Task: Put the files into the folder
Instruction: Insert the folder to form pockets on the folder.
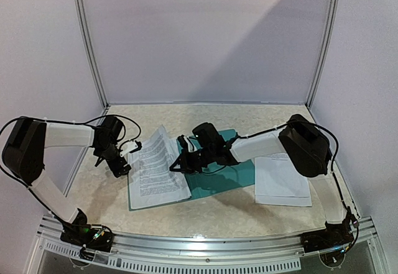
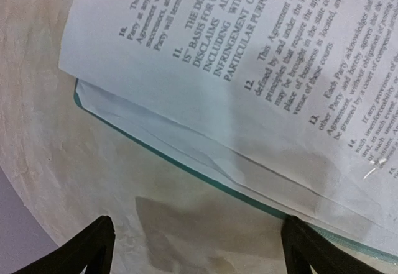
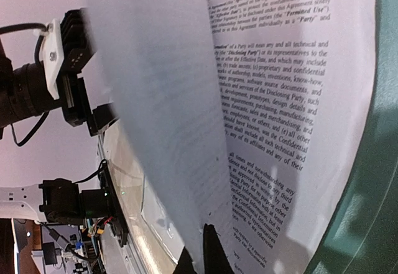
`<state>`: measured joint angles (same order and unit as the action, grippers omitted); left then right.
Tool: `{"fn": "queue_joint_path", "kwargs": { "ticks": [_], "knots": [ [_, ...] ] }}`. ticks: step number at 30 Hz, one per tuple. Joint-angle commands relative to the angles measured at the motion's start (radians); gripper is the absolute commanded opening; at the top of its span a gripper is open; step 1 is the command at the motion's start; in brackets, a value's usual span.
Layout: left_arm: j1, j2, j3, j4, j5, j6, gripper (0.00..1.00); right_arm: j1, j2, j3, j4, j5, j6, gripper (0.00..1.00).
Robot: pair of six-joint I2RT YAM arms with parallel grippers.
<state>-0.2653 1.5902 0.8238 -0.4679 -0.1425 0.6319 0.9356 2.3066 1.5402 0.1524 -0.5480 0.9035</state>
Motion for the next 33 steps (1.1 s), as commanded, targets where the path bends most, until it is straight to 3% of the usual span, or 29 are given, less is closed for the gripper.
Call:
{"fn": "queue_joint_path", "kwargs": {
  "ticks": [1, 7, 11, 18, 33],
  "knots": [
    [-0.009, 0.01, -0.001, -0.015, -0.013, 0.011, 0.95, -0.003, 0.015, 0.067, -0.146, 0.108, -0.041, 0.02],
    [-0.003, -0.062, -0.016, -0.048, -0.056, 0.043, 0.88, -0.005, 0.04, 0.082, -0.179, 0.074, -0.058, 0.13],
    [-0.021, -0.104, -0.037, -0.117, 0.012, 0.03, 0.86, -0.005, 0.046, 0.075, -0.162, 0.047, -0.035, 0.15],
    [-0.089, -0.109, -0.145, -0.019, -0.015, 0.06, 0.87, 0.004, 0.055, 0.069, -0.097, -0.005, 0.002, 0.01],
    [-0.099, -0.076, -0.132, 0.003, -0.008, 0.051, 0.87, 0.028, 0.062, 0.005, 0.013, 0.059, 0.205, 0.0]
  ]
}}
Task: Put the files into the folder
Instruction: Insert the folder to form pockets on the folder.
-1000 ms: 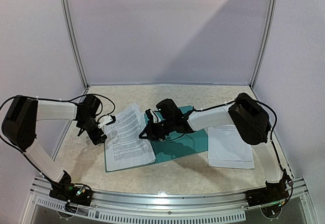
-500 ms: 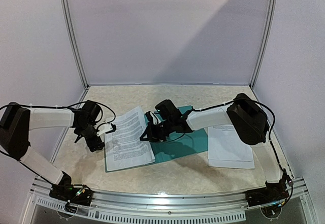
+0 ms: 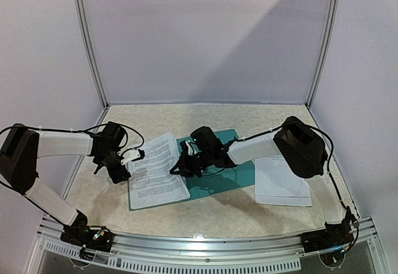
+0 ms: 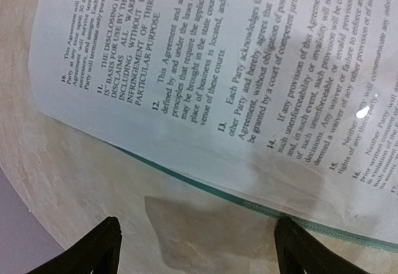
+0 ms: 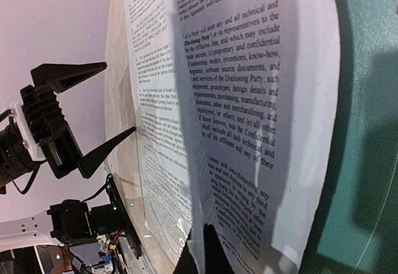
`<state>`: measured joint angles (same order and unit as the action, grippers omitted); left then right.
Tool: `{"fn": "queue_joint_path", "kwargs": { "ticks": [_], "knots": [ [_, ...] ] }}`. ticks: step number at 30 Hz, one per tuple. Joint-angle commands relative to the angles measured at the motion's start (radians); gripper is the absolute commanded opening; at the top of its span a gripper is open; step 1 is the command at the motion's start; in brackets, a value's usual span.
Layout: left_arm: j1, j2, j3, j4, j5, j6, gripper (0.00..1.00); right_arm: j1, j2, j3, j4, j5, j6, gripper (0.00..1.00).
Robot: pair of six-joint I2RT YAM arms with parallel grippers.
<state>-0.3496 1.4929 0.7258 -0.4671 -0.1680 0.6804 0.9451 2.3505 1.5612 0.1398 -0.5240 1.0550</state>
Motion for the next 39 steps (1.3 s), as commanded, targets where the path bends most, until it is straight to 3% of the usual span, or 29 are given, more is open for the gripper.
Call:
{"fn": "queue_joint_path", "kwargs": {
  "ticks": [1, 18, 26, 30, 36, 39],
  "knots": [
    [-0.014, 0.019, -0.036, 0.003, 0.017, 0.002, 0.87, 0.017, 0.013, -0.022, 0.02, 0.044, 0.058, 0.0],
    [-0.015, -0.016, -0.065, 0.006, 0.034, 0.008, 0.87, 0.04, -0.033, -0.049, -0.012, 0.136, 0.096, 0.01],
    [-0.003, -0.042, -0.021, -0.044, -0.005, 0.017, 0.89, 0.039, -0.116, -0.005, -0.188, 0.207, -0.012, 0.38],
    [0.014, -0.057, 0.014, -0.08, -0.022, 0.027, 0.9, 0.04, -0.178, 0.03, -0.32, 0.257, -0.106, 0.49],
    [0.037, -0.11, 0.051, -0.138, -0.032, 0.041, 0.91, 0.038, -0.296, 0.054, -0.574, 0.428, -0.244, 0.48],
    [0.038, -0.145, 0.082, -0.177, -0.009, 0.031, 0.91, 0.037, -0.291, 0.138, -0.763, 0.555, -0.311, 0.36]
  ]
}}
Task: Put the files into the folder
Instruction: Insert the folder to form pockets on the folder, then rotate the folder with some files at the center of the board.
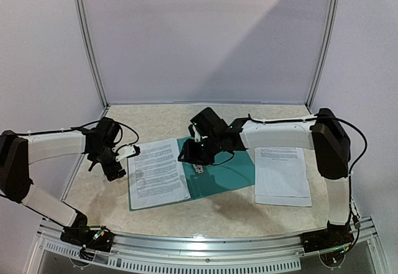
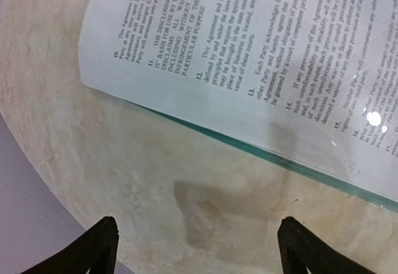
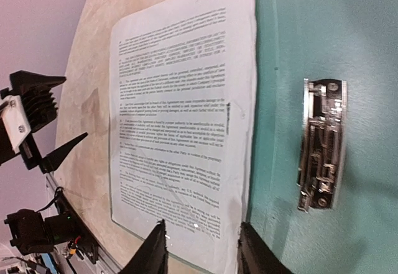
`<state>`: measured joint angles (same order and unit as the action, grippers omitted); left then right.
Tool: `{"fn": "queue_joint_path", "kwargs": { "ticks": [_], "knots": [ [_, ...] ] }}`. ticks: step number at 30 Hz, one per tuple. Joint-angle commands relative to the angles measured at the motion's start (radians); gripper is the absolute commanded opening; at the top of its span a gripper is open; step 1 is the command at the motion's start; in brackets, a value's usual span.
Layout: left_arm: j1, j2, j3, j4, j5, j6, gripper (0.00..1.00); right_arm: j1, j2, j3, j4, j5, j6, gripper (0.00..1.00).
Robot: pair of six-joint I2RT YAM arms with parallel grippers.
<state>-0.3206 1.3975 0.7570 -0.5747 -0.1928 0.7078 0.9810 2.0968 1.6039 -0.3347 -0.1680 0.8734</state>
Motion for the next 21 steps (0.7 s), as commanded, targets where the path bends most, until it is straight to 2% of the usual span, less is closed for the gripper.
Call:
{"fn": "queue_joint_path", "kwargs": {
  "ticks": [1, 4, 11, 21],
  "knots": [
    [0.009, -0.059, 0.063, -0.081, 0.025, 0.0, 0.91, 0.002, -0.011, 0.123, -0.332, 0.224, -0.141, 0.3],
    [0.01, -0.076, 0.1, -0.11, 0.048, -0.011, 0.91, 0.002, 0.035, 0.151, -0.36, 0.243, -0.165, 0.23],
    [0.008, -0.062, 0.142, -0.134, 0.065, -0.03, 0.91, -0.003, 0.148, 0.242, -0.375, 0.227, -0.185, 0.21],
    [0.005, -0.054, 0.141, -0.148, 0.093, -0.043, 0.91, -0.001, 0.223, 0.242, -0.364, 0.185, -0.198, 0.15]
  ]
}}
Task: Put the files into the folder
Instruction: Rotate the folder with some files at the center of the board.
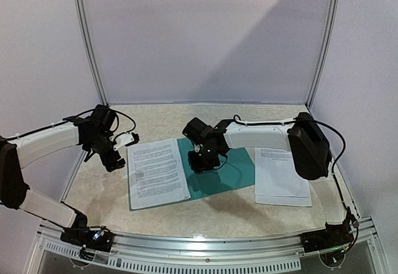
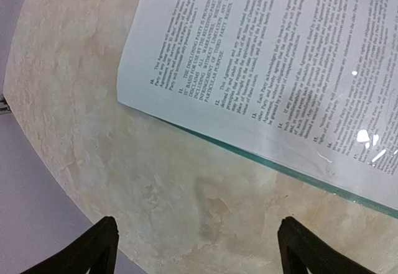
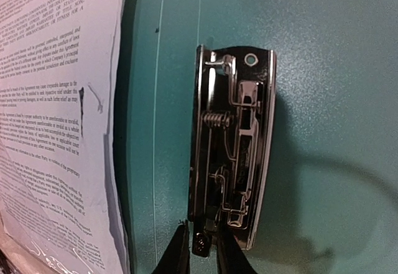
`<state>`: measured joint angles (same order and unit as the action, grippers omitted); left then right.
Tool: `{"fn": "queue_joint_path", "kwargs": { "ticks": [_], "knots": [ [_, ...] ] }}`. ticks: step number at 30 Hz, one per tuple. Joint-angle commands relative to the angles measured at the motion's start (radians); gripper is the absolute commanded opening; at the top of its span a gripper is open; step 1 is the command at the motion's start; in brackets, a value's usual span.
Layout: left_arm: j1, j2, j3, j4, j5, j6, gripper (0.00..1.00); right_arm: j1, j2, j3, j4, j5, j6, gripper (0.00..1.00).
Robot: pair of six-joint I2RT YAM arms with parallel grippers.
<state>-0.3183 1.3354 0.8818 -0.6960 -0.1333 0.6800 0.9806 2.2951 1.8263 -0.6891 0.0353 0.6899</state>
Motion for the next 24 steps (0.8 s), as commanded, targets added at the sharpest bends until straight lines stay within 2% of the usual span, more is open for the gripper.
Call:
{"fn": "queue_joint_path", "kwargs": {
  "ticks": [1, 7, 11, 15, 20, 24],
  "knots": [
    [0.003, 0.008, 0.018, -0.029, 0.037, -0.016, 0.91, 0.001, 0.03, 0.017, -0.006, -0.02, -0.014, 0.14],
    [0.001, 0.004, 0.051, -0.06, 0.042, -0.013, 0.91, 0.0, 0.027, -0.028, 0.03, -0.024, -0.016, 0.04],
    [0.0, -0.006, 0.098, -0.097, 0.069, -0.012, 0.91, 0.0, 0.004, -0.083, 0.09, -0.107, -0.023, 0.0],
    [-0.011, -0.002, 0.164, -0.132, 0.123, -0.016, 0.91, 0.003, -0.01, -0.118, 0.127, -0.161, -0.037, 0.0],
    [-0.051, 0.048, 0.241, -0.147, 0.182, -0.026, 0.91, 0.011, -0.039, -0.181, 0.25, -0.308, -0.04, 0.0],
    [-0.069, 0.102, 0.273, -0.125, 0.206, 0.031, 0.91, 0.033, -0.065, -0.228, 0.293, -0.377, -0.044, 0.0]
  ]
}}
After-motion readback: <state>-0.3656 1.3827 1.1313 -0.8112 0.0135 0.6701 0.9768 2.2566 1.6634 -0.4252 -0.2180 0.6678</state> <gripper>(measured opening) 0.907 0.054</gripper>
